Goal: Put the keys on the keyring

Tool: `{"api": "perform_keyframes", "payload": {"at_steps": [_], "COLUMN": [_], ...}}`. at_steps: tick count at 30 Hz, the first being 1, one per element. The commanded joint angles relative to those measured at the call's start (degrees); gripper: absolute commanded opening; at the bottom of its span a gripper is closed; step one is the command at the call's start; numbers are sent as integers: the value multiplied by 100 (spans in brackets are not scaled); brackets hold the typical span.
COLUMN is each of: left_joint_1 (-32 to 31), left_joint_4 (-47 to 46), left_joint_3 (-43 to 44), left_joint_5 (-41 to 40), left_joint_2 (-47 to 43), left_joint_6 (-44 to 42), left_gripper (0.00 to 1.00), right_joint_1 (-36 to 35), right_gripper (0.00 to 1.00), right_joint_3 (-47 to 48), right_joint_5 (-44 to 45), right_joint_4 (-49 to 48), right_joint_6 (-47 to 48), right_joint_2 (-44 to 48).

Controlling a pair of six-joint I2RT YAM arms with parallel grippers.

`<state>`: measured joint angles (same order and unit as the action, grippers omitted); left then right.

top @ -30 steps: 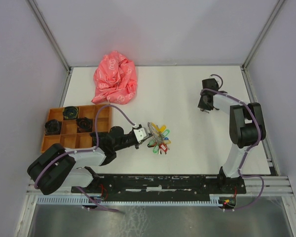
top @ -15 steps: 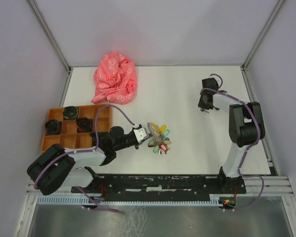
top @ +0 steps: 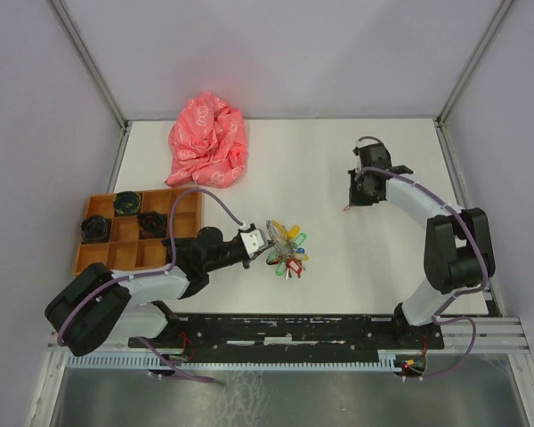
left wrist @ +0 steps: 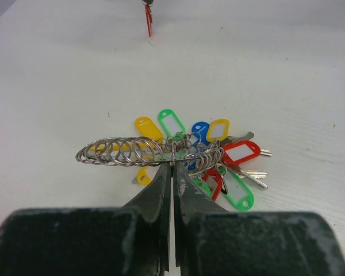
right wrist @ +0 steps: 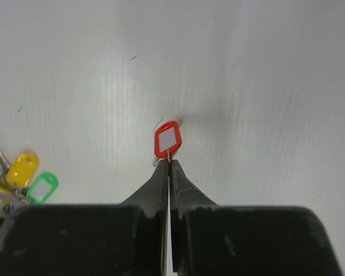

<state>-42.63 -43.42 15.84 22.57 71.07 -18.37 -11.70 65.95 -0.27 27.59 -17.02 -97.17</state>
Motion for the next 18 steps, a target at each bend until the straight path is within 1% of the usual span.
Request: {"api": "perform_keyframes", "payload": {"at_steps": [1, 6, 11, 14, 18], "left_joint_1": [-26, -22, -23, -23, -23], "left_joint_4": [-154, -133, -92, -80, -62], "left_joint_3": [235, 238, 253, 253, 262], "left_joint_5": [-56, -74, -68, -77, -68], "left_joint_2": [-146, -164, -194, -201, -190], "left_joint_6": [171, 185, 180, 180, 184], "left_gripper": [3, 3, 3, 3, 3], "right_joint_1": [-427, -1022, -1416, -1534, -1645], "right_gripper": [1, 1, 1, 1, 1], "right_joint_3": [-323, -467, -221, -143, 69], "right_joint_5": [-477, -256, -142, -61, -102], "right_joint_4": [646, 1257, 2075, 2138, 2055], "right_joint_6": [363, 547, 746, 854, 1031], "right_joint_2": [690, 1081, 898, 731, 230]}}
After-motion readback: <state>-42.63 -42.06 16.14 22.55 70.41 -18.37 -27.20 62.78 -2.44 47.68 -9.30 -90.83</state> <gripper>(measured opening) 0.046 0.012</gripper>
